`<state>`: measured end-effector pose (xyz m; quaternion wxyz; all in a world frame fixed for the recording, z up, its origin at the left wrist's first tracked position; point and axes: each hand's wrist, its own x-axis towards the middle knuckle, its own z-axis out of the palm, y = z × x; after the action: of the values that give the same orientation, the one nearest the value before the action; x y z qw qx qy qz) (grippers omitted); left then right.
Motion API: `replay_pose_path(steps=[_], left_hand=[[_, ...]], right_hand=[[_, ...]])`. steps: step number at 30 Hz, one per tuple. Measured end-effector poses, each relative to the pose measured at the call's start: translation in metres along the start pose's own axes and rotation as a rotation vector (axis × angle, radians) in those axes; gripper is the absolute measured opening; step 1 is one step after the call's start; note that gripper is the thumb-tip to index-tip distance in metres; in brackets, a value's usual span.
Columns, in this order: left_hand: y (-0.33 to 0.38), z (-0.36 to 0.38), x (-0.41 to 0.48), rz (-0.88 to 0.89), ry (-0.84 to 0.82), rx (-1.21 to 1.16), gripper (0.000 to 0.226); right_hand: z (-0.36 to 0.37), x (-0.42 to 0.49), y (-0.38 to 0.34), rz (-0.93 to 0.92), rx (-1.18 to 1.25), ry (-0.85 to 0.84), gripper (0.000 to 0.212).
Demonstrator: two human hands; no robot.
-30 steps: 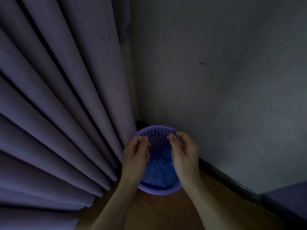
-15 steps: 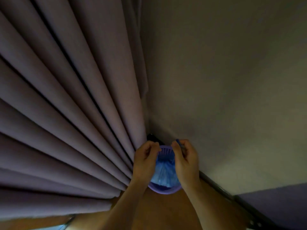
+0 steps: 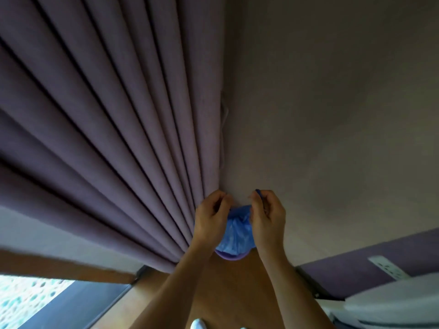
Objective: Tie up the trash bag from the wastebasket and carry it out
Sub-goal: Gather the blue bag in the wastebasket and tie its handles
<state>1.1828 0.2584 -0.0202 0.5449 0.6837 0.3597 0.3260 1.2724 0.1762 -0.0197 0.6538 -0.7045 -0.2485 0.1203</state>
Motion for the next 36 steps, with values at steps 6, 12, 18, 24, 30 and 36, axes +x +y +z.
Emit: replay_pose_path(steps=[6,12,18,24,30,36], left_hand=[[0.033,-0.031,-0.019,0.043,0.047,-0.064,0.026],[0.048,-0.059,-0.040,0.035,0.078,-0.116,0.036],[0.046,-0.087,-0.058,0.063,0.193,-0.101,0.044],[0.039,-0.114,-0.075,0.037,0.371,-0.140,0.035],[0.043,-0.135,-0.092,-0.035,0.736,-0.179,0.034],[0.027,-0.145,-0.135,-0.145,1.077,-0.070,0.025]], right_hand=[[0.012,-0.022,-0.038,-0.038,0.080,0.004,0.021],[0.026,-0.037,-0.059,-0.046,0.102,-0.040,0.021],[0.057,-0.060,-0.075,-0.078,0.115,-0.131,0.018],[0.093,-0.082,-0.081,-0.064,0.134,-0.407,0.017],[0.129,-0.092,-0.080,-0.090,0.160,-0.709,0.020],[0.146,-0.119,-0.077,-0.047,0.236,-0.993,0.019]])
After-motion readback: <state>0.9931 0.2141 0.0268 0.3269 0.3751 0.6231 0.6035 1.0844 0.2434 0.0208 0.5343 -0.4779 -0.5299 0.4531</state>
